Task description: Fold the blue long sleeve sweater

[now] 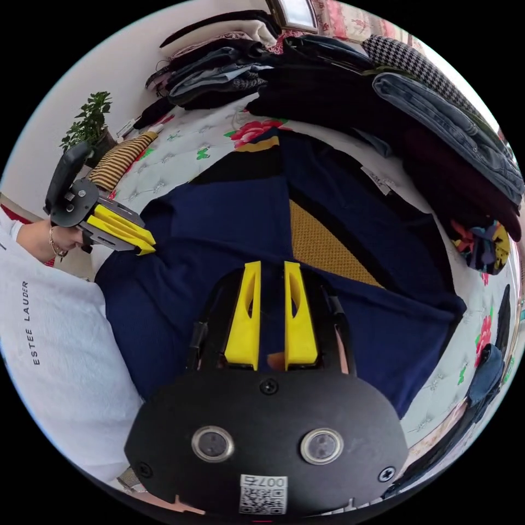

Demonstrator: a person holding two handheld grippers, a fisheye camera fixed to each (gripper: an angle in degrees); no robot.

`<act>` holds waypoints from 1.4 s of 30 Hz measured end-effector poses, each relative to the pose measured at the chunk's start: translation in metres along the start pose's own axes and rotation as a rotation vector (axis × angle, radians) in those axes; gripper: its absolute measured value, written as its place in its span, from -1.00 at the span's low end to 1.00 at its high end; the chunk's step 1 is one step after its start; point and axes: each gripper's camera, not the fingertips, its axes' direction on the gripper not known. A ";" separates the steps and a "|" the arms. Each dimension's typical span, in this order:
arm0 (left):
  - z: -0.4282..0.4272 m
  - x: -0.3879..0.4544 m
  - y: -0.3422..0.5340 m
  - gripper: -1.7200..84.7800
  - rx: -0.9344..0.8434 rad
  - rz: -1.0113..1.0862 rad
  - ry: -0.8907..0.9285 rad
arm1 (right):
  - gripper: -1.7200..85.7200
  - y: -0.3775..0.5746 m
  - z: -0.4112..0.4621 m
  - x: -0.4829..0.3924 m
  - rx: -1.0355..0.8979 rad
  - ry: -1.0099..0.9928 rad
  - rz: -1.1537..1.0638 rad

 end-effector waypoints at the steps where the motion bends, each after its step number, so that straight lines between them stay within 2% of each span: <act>1: -0.010 -0.002 0.003 -0.96 0.037 -0.007 0.005 | -0.82 -0.003 0.002 0.002 0.017 0.018 0.031; 5: -0.044 -0.016 0.013 -0.97 0.149 -0.056 0.033 | -0.82 -0.009 -0.007 0.014 0.040 0.007 0.103; 8: -0.035 -0.027 0.017 -0.96 0.141 -0.123 -0.057 | -0.80 -0.009 -0.020 0.020 0.056 -0.028 0.163; 12: -0.030 -0.025 0.037 -0.92 0.151 -0.162 -0.074 | -0.79 0.018 -0.064 0.024 0.154 -0.025 0.258; 17: -0.022 -0.010 0.116 -0.81 0.133 -0.276 -0.018 | -0.77 0.139 -0.126 0.029 0.250 -0.073 0.505; 22: -0.012 0.011 0.197 -0.77 0.097 -0.385 -0.053 | -0.75 0.275 -0.146 0.008 0.182 0.007 0.767; 25: -0.004 0.029 0.217 -0.76 0.094 -0.408 0.002 | -0.74 0.334 -0.140 -0.010 0.148 -0.043 0.870; 27: 0.004 0.043 0.217 -0.74 0.071 -0.381 0.020 | -0.73 0.350 -0.130 -0.021 0.107 -0.062 0.879; 31: 0.022 0.094 0.205 -0.83 0.012 -0.213 -0.261 | -0.75 0.351 -0.094 -0.030 -0.033 -0.108 0.866; 34: 0.028 0.118 0.193 -0.95 -0.039 -0.135 -0.298 | -0.83 0.338 -0.082 -0.027 -0.069 -0.170 0.841; 36: 0.027 0.120 0.186 -0.97 -0.057 -0.111 -0.279 | -0.91 0.327 -0.085 -0.025 -0.077 -0.223 0.800; 39: 0.014 0.098 0.177 -0.98 -0.004 -0.169 -0.063 | -0.95 0.305 -0.109 -0.025 -0.047 -0.317 0.652; 42: -0.011 0.071 0.163 -0.98 0.117 -0.255 0.081 | -0.96 0.290 -0.158 -0.016 0.101 -0.329 0.587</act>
